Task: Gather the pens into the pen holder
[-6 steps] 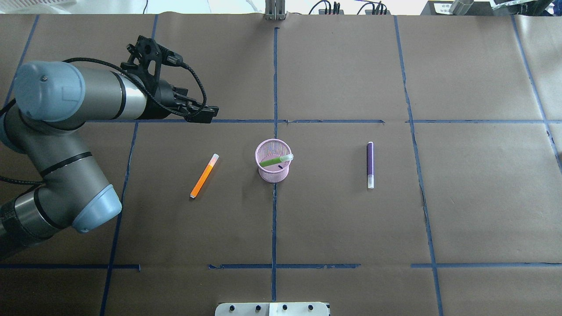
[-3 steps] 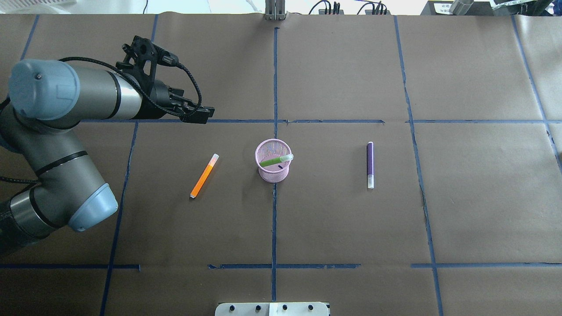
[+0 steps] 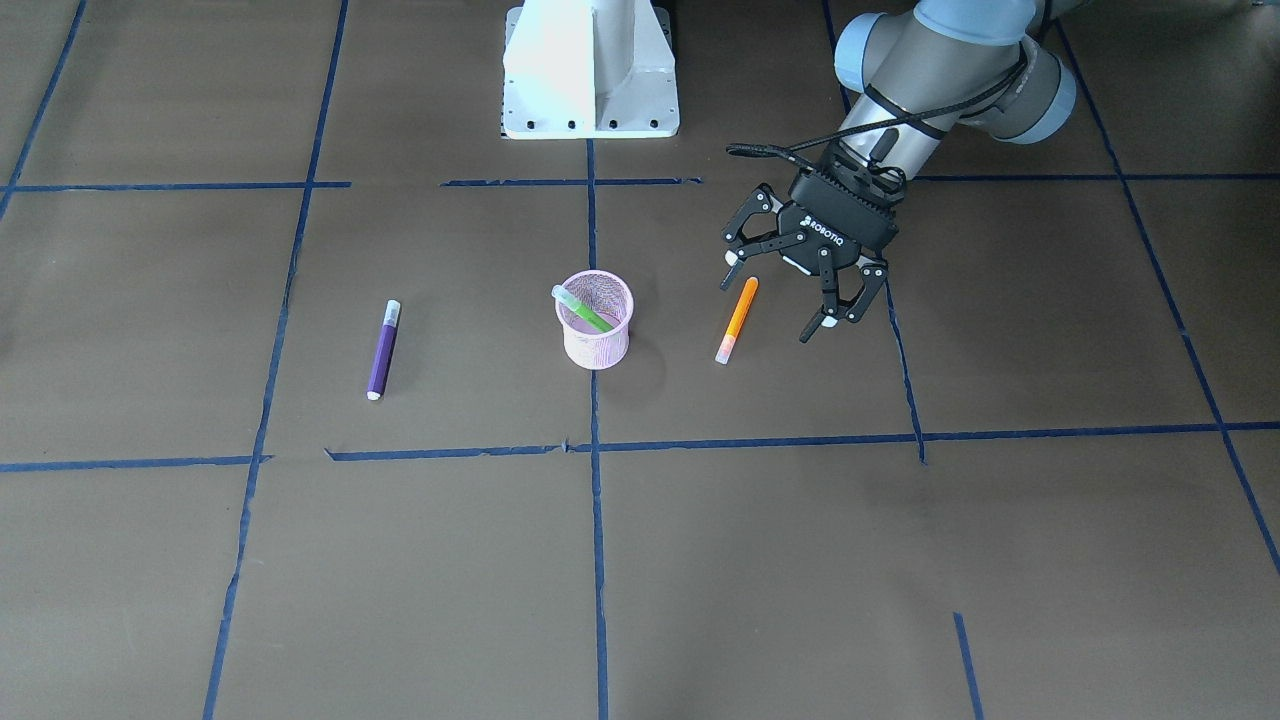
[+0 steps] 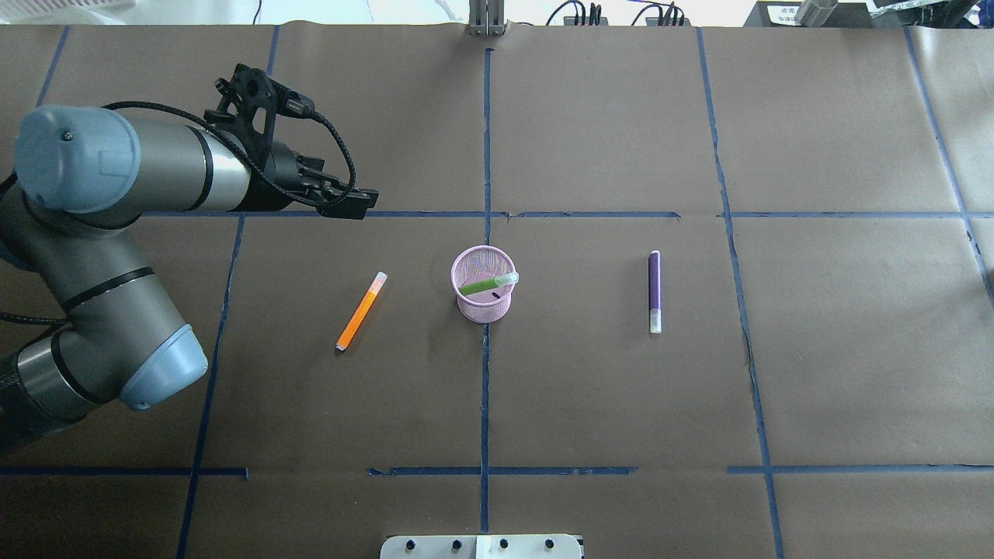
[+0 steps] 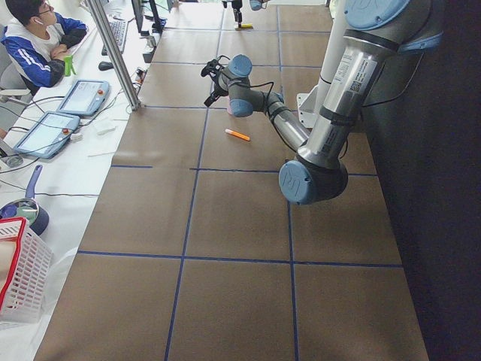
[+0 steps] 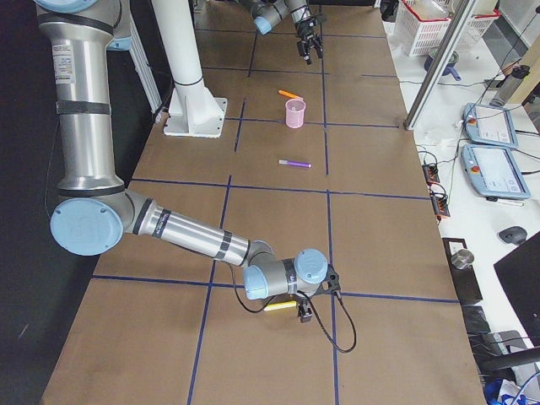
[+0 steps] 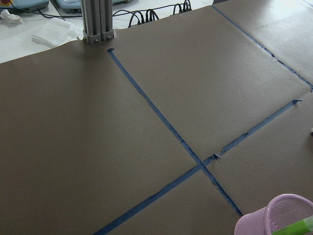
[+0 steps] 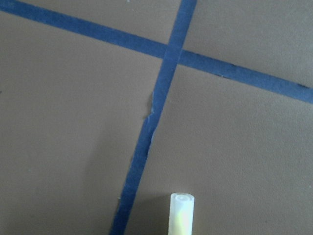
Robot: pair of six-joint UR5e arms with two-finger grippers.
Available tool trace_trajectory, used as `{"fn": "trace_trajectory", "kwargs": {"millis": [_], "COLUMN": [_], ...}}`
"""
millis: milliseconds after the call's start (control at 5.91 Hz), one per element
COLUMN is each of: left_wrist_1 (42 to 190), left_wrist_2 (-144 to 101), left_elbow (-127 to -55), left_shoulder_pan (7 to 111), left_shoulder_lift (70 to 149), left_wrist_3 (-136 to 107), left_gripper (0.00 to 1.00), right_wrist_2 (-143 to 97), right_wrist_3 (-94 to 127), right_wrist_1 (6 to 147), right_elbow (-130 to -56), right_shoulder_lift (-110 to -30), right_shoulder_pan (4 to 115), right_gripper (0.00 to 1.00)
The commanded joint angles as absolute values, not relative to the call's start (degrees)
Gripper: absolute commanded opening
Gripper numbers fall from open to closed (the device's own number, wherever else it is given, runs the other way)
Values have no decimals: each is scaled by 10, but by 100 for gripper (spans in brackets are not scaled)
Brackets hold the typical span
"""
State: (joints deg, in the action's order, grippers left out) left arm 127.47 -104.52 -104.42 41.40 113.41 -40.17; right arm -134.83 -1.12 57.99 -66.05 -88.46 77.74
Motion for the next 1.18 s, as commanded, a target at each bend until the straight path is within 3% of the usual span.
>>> {"fn": "trace_trajectory", "kwargs": {"millis": [0,508,846,1015], "left_wrist_1": [1275,1280,1281,1281], "left_wrist_2": [-1046,-1047,-1047,-1047], "left_elbow": [-1044,-1044,-1044,-1044], "left_shoulder_pan": [414,414,414,414], "left_shoulder_lift": [1133,1123,1122,1121], "left_wrist_3": [-402,-402,-402,-402], "left_gripper": [100,100,100,100], "right_wrist_2": [-1347,-1346,-1346,-1346], "right_wrist_3": [-11,-11,-11,-11], "right_wrist_1": [581,581,581,582], "right_elbow": [-652,-652,-653,-653], "right_shoulder_lift": [-878,-878,-878,-878], "right_shoulder_pan": [777,777,777,777], "right_gripper": [93,80,61,62]}}
